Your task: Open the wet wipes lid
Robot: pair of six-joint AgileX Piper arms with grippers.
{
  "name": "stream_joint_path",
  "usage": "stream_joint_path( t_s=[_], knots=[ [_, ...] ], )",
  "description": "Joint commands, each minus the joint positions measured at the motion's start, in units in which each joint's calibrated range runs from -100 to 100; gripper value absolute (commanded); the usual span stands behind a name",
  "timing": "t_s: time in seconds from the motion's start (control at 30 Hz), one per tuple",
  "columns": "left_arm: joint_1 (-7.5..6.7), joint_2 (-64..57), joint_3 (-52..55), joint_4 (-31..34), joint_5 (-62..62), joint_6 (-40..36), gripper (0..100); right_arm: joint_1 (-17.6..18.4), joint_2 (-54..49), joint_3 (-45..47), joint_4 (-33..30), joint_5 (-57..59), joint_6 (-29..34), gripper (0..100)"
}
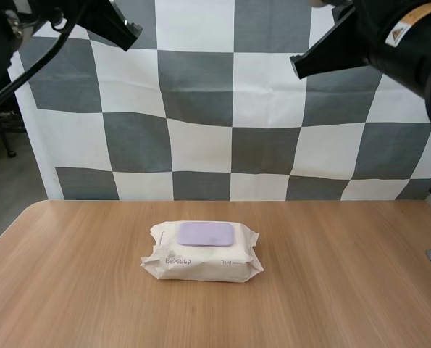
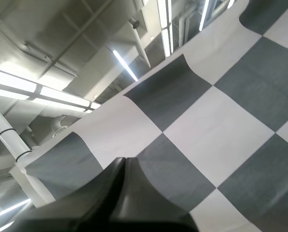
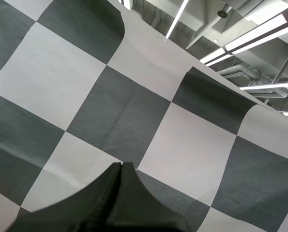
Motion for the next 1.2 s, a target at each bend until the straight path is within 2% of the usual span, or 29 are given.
stream_joint_path(
  t_s=[0.0, 0.07, 0.13, 0.33, 0.6, 0.67, 0.73, 0.77, 0.87, 0.93, 1.17],
  knots=[
    [0.05, 0.14, 7.78, 1.15, 76.42, -0.17, 0, -0.01, 1.55, 0.32, 5.98, 68.04, -17.73, 0],
    [0.05, 0.25, 12.31, 1.18, 73.77, -0.17, 0, -0.01, 1.55, 5.16, 7.29, 66.56, -21.28, 0],
    [0.05, 0.25, 17.81, 2.20, 68.83, -0.27, 2, -0.01, 1.55, 10.20, 8.09, 64.09, -22.25, 0],
    [0.05, 0.25, 29.46, 2.67, 54.21, -2.37, 16, -0.01, 1.72, 19.91, 8.69, 56.08, -22.89, 0],
    [0.05, 3.80, 38.14, 3.32, 40.92, -4.59, 14, 1.25, 6.09, 23.05, 10.99, 52.80, -25.18, 0],
    [0.05, 6.10, 38.11, 3.32, 37.92, -6.48, 9, 1.33, 7.71, 23.05, 11.93, 52.61, -25.27, 0],
    [0.05, 8.51, 38.11, 3.32, 33.24, -8.18, 0, 1.33, 9.27, 23.05, 12.49, 52.61, -25.27, 0],
    [0.20, 9.49, 38.11, 3.32, 30.92, -8.67, 0, 1.33, 9.89, 23.05, 12.49, 52.61, -25.27, 0],
    [1.10, 12.94, 38.11, 3.22, 24.68, -9.02, 0, 1.33, 11.00, 23.05, 12.49, 52.61, -25.29, 0],
    [2.28, 15.27, 38.11, 3.32, 20.45, -9.02, 0, 1.33, 11.37, 23.05, 13.04, 52.61, -26.52, 0],
    [8.67, 24.04, 36.94, 3.32, 14.81, -6.14, 0, 1.33, 11.43, 23.05, 15.87, 51.40, -28.81, 0]
  ],
)
